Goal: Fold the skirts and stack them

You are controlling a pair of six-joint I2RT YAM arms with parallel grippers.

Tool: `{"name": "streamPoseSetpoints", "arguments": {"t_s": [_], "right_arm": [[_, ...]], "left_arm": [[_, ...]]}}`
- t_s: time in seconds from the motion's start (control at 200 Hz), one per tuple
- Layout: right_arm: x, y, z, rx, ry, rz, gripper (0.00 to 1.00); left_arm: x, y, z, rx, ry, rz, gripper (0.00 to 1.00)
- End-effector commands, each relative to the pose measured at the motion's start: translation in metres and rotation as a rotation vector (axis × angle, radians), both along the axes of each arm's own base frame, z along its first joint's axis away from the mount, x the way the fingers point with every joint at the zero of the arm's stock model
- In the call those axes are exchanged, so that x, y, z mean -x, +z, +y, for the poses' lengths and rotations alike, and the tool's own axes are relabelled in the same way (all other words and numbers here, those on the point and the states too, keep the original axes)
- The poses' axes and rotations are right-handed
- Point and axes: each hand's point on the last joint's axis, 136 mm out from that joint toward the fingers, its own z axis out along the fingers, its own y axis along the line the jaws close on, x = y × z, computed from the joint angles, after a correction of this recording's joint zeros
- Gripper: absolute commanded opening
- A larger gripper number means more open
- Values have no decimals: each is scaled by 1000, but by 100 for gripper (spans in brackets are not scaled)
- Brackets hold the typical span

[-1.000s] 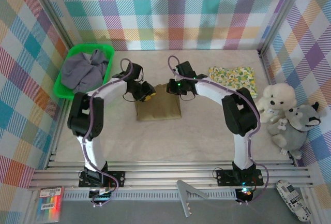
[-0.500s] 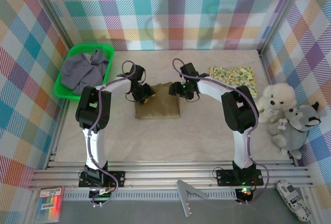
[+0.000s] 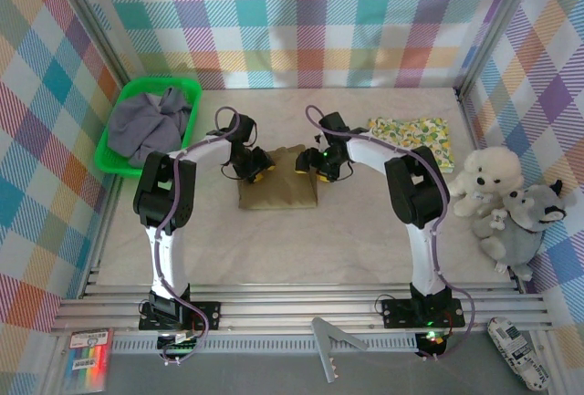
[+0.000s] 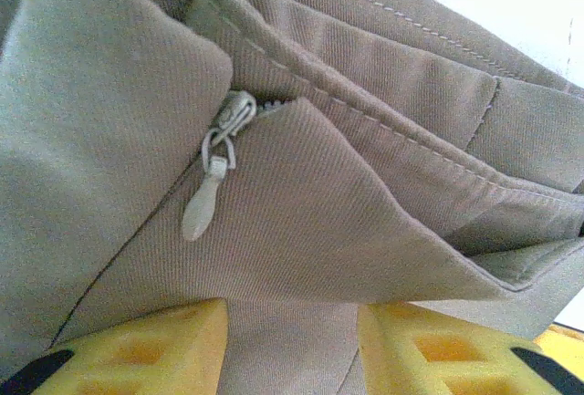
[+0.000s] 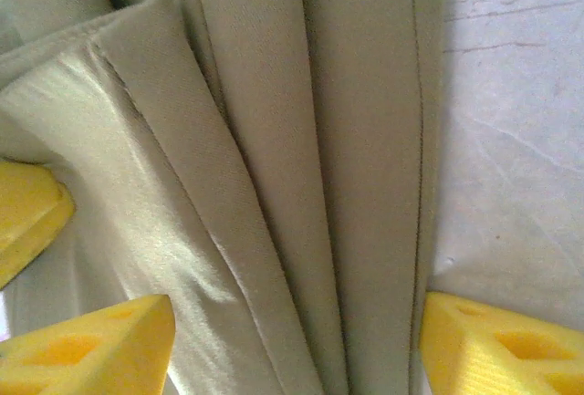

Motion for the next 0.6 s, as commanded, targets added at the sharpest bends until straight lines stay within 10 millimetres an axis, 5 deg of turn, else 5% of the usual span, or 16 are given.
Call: {"name": "streamPoseSetpoints", "arguments": {"t_s": [0.0, 0.215, 0.595], "right_arm": [[24, -13, 25, -67, 42, 113, 68], [27, -29, 35, -65, 5, 138, 55], [12, -41, 35, -71, -61, 97, 0]], "left_arm": [[25, -36, 14, -69, -10, 130, 43], [25, -34, 13, -63, -12, 129, 43], [25, -33, 12, -42, -18, 121, 46]]}}
